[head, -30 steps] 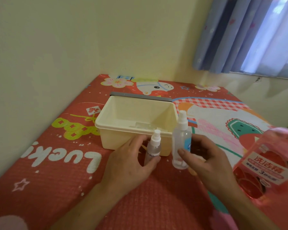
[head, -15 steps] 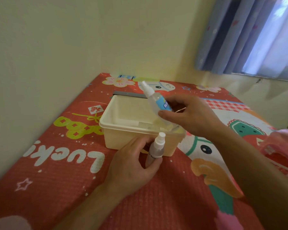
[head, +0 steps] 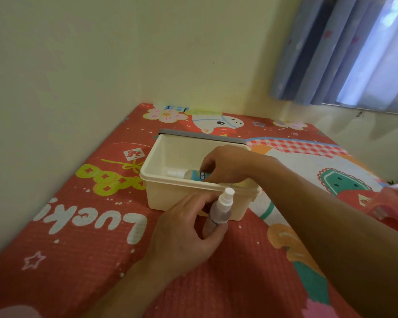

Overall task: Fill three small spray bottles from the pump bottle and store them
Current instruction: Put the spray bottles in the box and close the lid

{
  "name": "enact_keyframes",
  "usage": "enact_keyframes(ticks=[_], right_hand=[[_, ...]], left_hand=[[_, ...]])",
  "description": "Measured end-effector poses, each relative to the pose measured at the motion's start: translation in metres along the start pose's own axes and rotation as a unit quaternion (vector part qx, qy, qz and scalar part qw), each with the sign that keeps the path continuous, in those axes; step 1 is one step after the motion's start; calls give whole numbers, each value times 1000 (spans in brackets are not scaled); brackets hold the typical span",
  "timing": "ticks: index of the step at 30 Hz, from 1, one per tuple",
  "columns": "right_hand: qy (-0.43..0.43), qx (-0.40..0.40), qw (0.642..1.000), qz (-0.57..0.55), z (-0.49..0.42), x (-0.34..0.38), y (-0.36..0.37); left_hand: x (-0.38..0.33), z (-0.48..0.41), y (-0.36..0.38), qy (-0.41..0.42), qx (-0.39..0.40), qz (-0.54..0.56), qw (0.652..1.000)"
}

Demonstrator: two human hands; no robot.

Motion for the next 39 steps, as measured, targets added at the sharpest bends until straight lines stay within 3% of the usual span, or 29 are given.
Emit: enact_keyframes(ticks=[20, 25, 28, 31, 35, 39], right_hand=[[-6, 70, 997, -9, -17, -5, 21], [5, 34, 998, -43, -8, -8, 15], [13, -40, 994, -100, 9, -13, 4], [2, -199, 954, -225, 39, -25, 1], [-16, -418, 832, -363, 90, -46, 29], [4, -504, 753, -423, 118, -65, 63]], left_hand=[[-1, -2, 2, 12, 16, 14, 1000], [1, -1, 4, 4, 19, 44, 999], [1, -1, 3, 4, 14, 58, 998], [-1, -1, 2, 11, 15, 74, 997], [-1, -2, 0, 7, 14, 139, 990], [-4, -8, -5, 17, 19, 205, 978]])
Point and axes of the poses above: each hand's wrist, its own z-axis away from the middle knuckle, its own y-axis out of the palm, x = y × z, the point moved 5 cm from there along -z, towards the middle knuckle, and after that the axes turned 6 degrees about x, right-handed, at the moved point
